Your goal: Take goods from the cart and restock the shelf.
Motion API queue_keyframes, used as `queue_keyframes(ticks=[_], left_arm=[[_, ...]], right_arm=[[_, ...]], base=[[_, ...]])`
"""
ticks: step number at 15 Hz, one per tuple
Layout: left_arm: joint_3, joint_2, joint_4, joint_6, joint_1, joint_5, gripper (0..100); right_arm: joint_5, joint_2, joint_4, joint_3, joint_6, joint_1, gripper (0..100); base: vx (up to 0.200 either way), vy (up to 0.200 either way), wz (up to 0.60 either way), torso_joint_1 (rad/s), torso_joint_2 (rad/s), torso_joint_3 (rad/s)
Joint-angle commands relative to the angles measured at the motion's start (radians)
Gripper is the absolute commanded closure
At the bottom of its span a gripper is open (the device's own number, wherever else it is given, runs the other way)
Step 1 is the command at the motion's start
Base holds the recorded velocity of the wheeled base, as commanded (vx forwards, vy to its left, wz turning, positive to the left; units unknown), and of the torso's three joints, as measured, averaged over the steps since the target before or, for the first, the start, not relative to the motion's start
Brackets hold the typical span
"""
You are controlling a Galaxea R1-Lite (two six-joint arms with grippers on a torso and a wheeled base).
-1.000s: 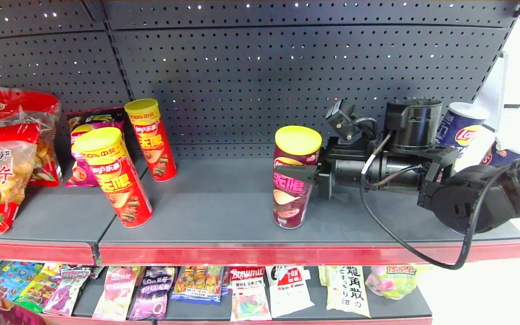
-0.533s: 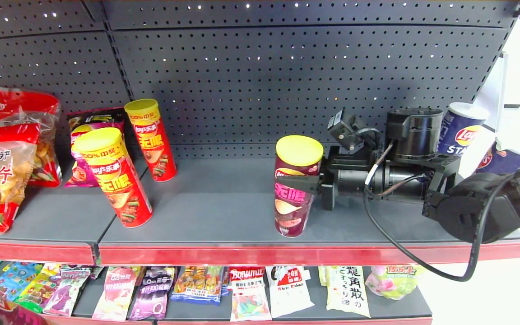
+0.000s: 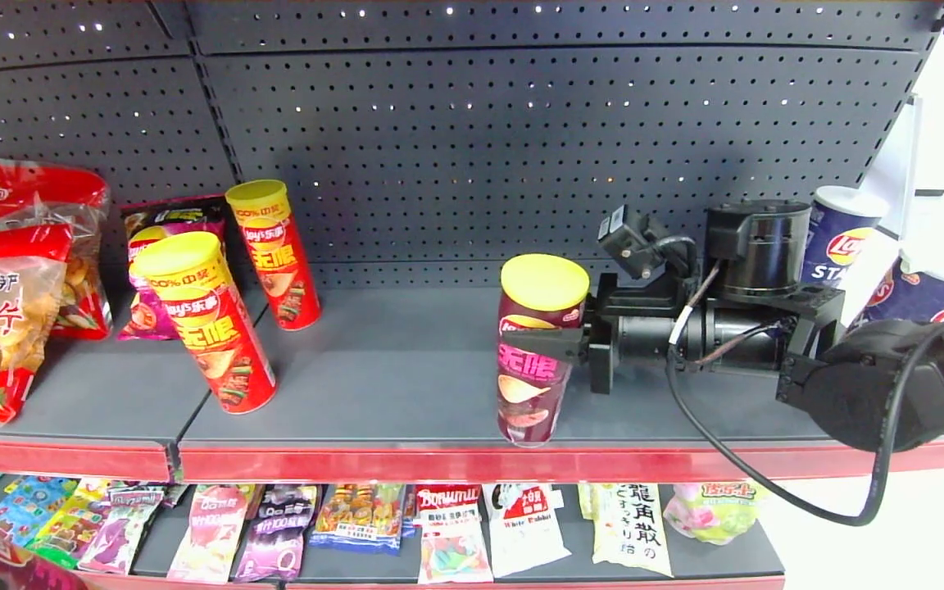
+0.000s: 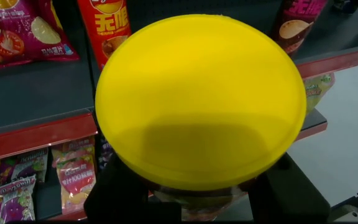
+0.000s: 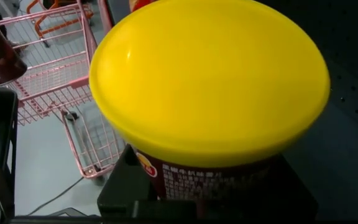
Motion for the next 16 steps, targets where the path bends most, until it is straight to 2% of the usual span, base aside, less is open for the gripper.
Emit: queue_keyframes(ticks=[1,5,6,10,12,16], left_arm=[[0.000,0.000,0.000,-0.001,0.001,0.000,100],[-0.001,0.000,0.000,-0.001,0.001,0.001,100],[-0.001,0.000,0.000,-0.001,0.001,0.001,100],[-0.001,0.000,0.000,-0.001,0.001,0.001,100],[-0.008,0.002,-0.002,0.001,0.001,0.000,100],[-0.015,0.002,-0.002,0.002,0.001,0.000,100]], right_arm=[[-0.001,0.005,-0.002,0.003,-0.005,-0.001,100],[-0.004,0.008,-0.005,0.001,-0.008,-0.002,100],[-0.006,0.006,-0.005,0.004,-0.005,-0.004,0],[-0.009,-0.003,-0.005,0.003,-0.003,-0.010,0],[-0.045,-0.029,-0.007,0.020,0.001,-0.024,0],[-0.075,-0.180,-0.008,0.167,0.004,-0.074,0]], base=[[0.000,0.000,0.00,0.000,0.00,0.000],[0.000,0.000,0.00,0.000,0.00,0.000],[0.000,0.000,0.00,0.000,0.00,0.000],[0.000,0.000,0.00,0.000,0.00,0.000],[0.000,0.000,0.00,0.000,0.00,0.000],[0.000,0.000,0.00,0.000,0.00,0.000]])
